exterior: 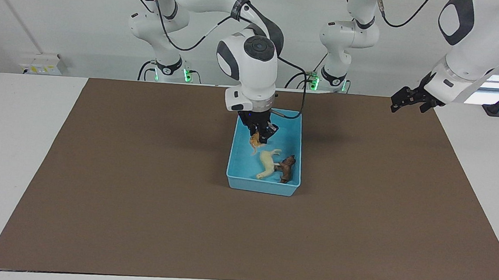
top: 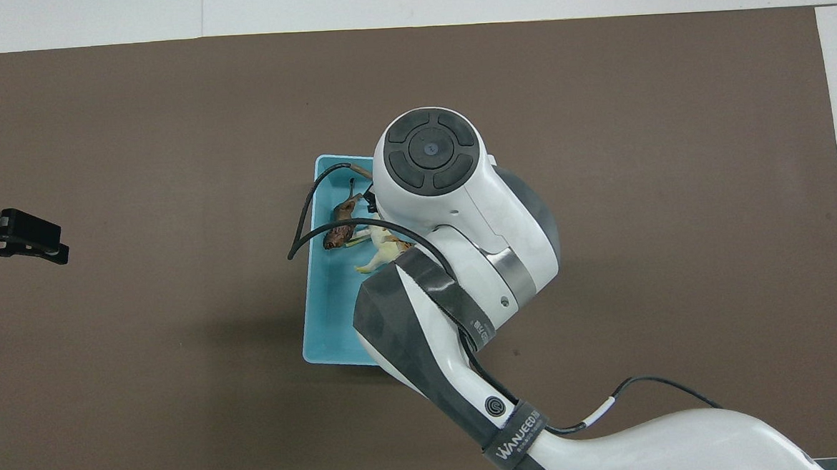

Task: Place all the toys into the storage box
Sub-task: 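Lower the deer into the box with the right gripper and release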

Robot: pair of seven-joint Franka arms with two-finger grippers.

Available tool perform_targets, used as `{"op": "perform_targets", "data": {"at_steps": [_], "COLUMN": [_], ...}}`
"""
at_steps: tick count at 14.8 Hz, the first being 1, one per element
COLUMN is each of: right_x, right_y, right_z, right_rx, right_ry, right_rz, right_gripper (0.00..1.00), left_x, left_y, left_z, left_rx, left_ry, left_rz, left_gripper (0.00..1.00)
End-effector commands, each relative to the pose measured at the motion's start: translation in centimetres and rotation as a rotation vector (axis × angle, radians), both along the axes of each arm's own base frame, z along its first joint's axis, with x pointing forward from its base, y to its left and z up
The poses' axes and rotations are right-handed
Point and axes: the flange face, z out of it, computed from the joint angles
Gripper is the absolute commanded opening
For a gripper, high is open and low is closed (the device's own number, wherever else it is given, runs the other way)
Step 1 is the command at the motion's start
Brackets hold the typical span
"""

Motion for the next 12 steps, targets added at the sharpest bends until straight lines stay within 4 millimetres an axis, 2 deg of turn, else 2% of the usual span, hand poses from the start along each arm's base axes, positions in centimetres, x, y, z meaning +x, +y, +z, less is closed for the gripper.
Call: {"op": "perform_targets", "data": {"at_steps": [1, 3, 4, 5, 6, 8, 9, 12], "right_x": [-0.3, -0.3, 0.5, 1.6, 3.5, 5.2, 6.1, 7.3], "right_y": [0.7, 0.7, -0.2, -1.6, -4.7, -9.8, -13.2, -23.0], "right_z": [0.4, 0.5, 0.9, 1.9, 3.0, 5.3, 6.7, 9.7], "right_rx": [-0.011, -0.017, -0.017, -0.016, -0.002, 0.002, -0.002, -0.015], "right_ry": [0.014, 0.016, 0.006, -0.029, -0.061, -0.091, -0.109, -0.113], "right_rz": [0.021, 0.023, 0.018, 0.042, 0.090, 0.196, 0.234, 0.392], "right_gripper": [1.00, 1.00, 1.00, 1.00, 1.00, 1.00, 1.00, 1.00], "left_x": [-0.5, 0.3, 0.5, 0.4, 0.3, 0.4, 0.6, 1.1], "left_y": [-0.4, -0.5, -0.8, -1.9, -2.7, -2.9, -2.7, -3.1], "left_z": [0.2, 0.8, 0.8, 0.9, 0.8, 0.9, 1.2, 1.3], "left_rx": [-0.022, -0.009, 0.008, 0.011, 0.012, 0.018, 0.032, 0.037], "left_ry": [-0.040, -0.091, -0.086, -0.086, -0.084, -0.090, -0.104, -0.144], "left_rz": [-0.039, -0.088, -0.100, -0.122, -0.135, -0.138, -0.139, -0.103], "left_gripper": [1.00, 1.00, 1.00, 1.00, 1.00, 1.00, 1.00, 1.00]}}
